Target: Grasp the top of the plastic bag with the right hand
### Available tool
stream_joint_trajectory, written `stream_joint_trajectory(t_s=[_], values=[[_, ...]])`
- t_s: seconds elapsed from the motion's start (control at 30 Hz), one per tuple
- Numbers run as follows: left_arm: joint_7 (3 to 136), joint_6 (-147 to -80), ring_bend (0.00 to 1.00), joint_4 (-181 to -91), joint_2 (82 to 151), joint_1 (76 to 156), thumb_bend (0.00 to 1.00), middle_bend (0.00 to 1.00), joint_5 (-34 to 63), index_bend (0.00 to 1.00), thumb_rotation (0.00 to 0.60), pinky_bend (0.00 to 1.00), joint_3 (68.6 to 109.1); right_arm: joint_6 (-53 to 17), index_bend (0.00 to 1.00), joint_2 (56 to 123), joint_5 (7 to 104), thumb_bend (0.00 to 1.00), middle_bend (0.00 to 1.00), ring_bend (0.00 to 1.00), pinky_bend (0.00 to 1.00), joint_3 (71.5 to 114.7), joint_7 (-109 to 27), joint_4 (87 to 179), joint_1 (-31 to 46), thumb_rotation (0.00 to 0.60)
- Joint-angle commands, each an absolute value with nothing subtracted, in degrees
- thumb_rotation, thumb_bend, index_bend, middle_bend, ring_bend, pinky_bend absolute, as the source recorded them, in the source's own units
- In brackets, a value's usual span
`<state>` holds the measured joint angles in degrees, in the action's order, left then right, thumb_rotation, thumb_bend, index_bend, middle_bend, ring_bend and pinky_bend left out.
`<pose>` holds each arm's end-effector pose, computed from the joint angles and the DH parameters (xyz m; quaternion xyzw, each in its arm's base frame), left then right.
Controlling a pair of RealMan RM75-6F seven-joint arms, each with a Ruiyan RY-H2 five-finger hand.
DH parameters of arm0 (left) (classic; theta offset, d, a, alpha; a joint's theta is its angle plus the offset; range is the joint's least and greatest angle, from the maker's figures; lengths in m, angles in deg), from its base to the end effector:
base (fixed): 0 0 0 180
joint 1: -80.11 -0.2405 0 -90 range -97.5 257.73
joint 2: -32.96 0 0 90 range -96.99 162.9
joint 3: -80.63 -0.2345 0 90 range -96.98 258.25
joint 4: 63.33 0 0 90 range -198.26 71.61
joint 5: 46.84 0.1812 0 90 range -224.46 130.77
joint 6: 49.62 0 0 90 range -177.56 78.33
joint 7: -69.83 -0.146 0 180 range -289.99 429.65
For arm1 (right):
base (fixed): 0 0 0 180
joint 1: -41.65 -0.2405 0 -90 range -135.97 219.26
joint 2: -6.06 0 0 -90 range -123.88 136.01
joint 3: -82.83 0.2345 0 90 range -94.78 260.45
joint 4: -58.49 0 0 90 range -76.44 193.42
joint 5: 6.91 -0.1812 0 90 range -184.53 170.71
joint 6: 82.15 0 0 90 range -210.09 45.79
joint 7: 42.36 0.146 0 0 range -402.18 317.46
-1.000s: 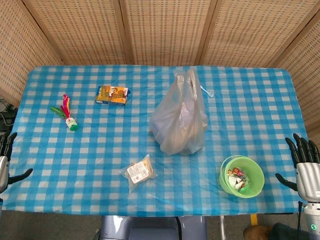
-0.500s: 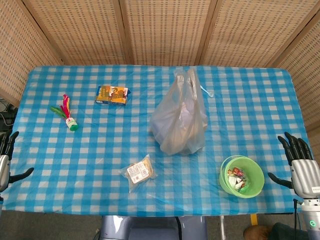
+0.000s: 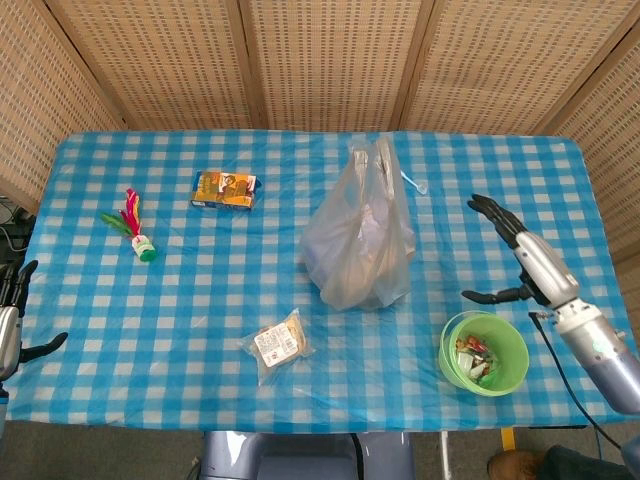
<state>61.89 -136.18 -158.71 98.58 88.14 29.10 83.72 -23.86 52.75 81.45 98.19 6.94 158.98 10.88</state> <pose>-0.2815 0.1927 0.1764 -0.5605 -0.3885 -0.3612 0.6360 -0.1489 -0.3064 0.2171 0.5935 -0.5228 0.5497 0.2688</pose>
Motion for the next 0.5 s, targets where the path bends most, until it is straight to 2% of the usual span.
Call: stream_joint_trajectory(t_s=[0.03, 0.23, 0.37, 0.5], values=[[61.49, -135.23, 0.0, -158.47, 98.77, 88.4, 0.0, 0.0, 28.18, 0.0, 0.6, 0.0, 84.25, -36.54, 0.0, 50.68, 74.65, 0.0, 0.0, 0.0, 0.0, 103.7, 13.53, 159.6, 1.01, 0.6], [61.27, -134.29, 0.0, -158.29, 98.81, 88.48, 0.0, 0.0, 27.09, 0.0, 0.6, 0.0, 85.14, -46.32, 0.01, 51.31, 69.96, 0.0, 0.01, 0.0, 0.0, 106.13, 18.88, 158.21, -5.4, 0.6], [61.68, -133.56, 0.0, -157.83, 98.73, 88.48, 0.0, 0.0, 25.97, 0.0, 0.6, 0.0, 85.92, -52.52, 0.1, 51.78, 68.69, 0.0, 0.1, 0.0, 0.0, 107.91, 24.88, 158.38, -8.89, 0.6], [61.83, -133.23, 0.0, -157.69, 98.69, 88.48, 0.0, 0.0, 25.76, 0.0, 0.6, 0.0, 86.16, -53.92, 0.19, 51.8, 69.54, 0.0, 0.2, 0.0, 0.0, 109.18, 29.46, 159.0, -9.44, 0.6]])
